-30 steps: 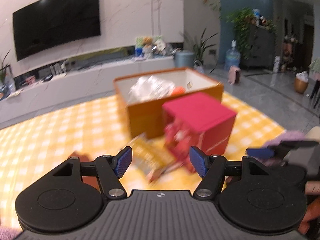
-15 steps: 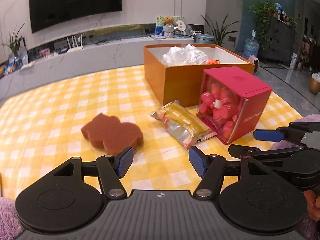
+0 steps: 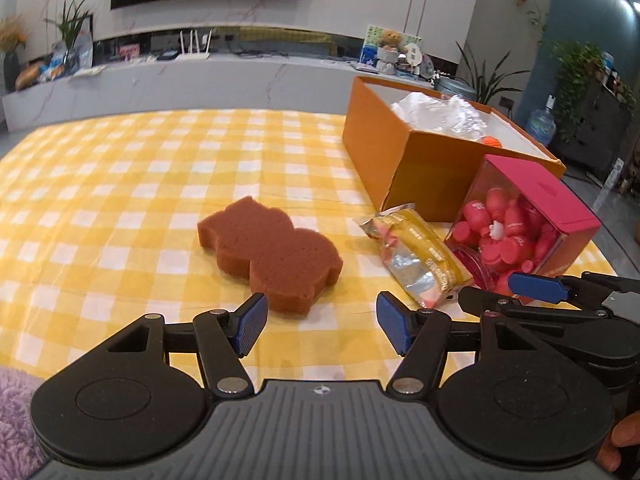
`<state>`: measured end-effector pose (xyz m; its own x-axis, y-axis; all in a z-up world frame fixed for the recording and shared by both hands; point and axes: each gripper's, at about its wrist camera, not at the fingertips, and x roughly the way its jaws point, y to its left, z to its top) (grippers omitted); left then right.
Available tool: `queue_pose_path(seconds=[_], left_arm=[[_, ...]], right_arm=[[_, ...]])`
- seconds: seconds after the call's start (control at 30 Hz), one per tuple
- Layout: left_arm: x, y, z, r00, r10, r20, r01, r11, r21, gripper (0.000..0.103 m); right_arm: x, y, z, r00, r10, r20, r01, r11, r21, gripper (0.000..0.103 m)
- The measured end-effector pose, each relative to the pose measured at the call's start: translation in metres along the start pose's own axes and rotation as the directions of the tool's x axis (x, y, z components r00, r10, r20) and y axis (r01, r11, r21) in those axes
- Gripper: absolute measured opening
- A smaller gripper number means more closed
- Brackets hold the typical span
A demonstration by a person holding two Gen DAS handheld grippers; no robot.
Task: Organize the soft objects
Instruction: 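Lower the left gripper onto the brown sponge and close it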
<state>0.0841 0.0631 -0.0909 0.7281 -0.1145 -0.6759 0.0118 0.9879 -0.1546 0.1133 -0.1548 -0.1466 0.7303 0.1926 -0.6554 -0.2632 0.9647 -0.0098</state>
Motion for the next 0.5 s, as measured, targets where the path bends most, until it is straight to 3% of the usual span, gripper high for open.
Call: queue_pose_path(seconds=[0.37,0.5], left_arm=[[0.011,0.001,0.0,1.0,0.008,-0.006,-0.008,1.0,-0.021,0.07],[0.014,0.001,0.0,0.999,0.03,-0.023,-0.031,0.999,-0.036,0.07]], right_arm=[[0.022,0.006,0.005,1.0,-0.022,-0.013,0.022,1.0,-0.001,0.054],[0.029,0.017,0.011,0.999,-0.048,-0.002,0.048,0.998,-0.041,0.06]])
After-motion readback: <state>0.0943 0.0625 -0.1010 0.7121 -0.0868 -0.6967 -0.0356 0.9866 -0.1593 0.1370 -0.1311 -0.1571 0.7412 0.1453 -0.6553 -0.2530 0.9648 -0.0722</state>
